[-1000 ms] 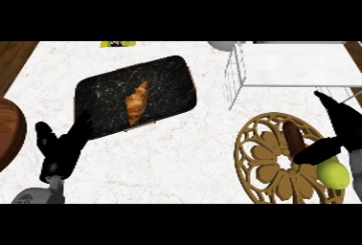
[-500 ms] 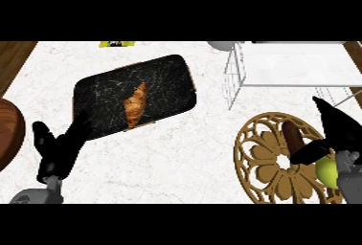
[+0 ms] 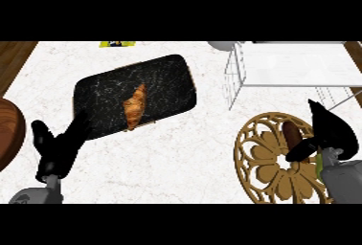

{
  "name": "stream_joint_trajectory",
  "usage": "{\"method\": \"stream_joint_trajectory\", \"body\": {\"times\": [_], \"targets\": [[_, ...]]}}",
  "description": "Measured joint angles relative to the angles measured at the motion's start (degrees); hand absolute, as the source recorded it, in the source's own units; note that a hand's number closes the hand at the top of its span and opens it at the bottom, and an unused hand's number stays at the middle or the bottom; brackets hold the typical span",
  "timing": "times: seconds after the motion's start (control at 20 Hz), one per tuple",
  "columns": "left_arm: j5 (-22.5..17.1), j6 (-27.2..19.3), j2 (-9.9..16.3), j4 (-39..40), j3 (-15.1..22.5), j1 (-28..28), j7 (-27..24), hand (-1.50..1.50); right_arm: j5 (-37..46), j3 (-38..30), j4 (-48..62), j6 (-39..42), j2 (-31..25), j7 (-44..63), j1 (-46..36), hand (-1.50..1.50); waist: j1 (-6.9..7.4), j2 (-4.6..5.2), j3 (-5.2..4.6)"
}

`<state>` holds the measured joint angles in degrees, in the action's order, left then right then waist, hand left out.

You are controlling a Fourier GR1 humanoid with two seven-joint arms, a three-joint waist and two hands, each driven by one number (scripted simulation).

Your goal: Pick the sweet potato from the placemat and place it in the tiered shelf

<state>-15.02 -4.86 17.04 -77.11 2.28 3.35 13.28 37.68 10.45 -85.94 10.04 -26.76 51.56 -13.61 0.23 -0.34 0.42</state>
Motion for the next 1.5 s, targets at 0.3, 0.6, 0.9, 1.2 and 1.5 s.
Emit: {"method": "stream_joint_trajectory", "body": {"times": [0.3,0.6,0.9,1.2,1.5], "targets": [[1.0,0.4,-0.7,-1.2,-0.8,-0.3,1.4,0.0,4.5,-0.7,2.4,-1.3,1.3,-2.3,0.9,-1.5,-0.08,0.05,-0.07],[2.3,0.4,-2.1,-2.0,-1.3,-0.5,2.0,0.0,6.5,-3.4,9.2,-5.0,3.0,-9.2,-0.5,-1.5,-0.03,0.09,-0.11],[3.4,1.2,-3.0,-1.9,-2.1,-0.5,2.0,0.0,8.4,-5.1,15.7,-7.6,4.9,-14.7,-2.4,1.5,0.02,-0.08,-0.26],[3.6,1.8,-3.0,-1.9,-2.4,-0.8,1.8,0.0,8.4,-2.3,18.6,-1.5,4.1,-19.9,-3.3,1.5,0.2,-0.6,-1.06],[4.1,2.2,-3.5,-1.2,-3.2,-0.5,1.1,0.0,8.6,-2.0,16.3,-2.3,5.9,-23.5,-1.8,1.5,-0.19,-0.79,-1.09]]}}
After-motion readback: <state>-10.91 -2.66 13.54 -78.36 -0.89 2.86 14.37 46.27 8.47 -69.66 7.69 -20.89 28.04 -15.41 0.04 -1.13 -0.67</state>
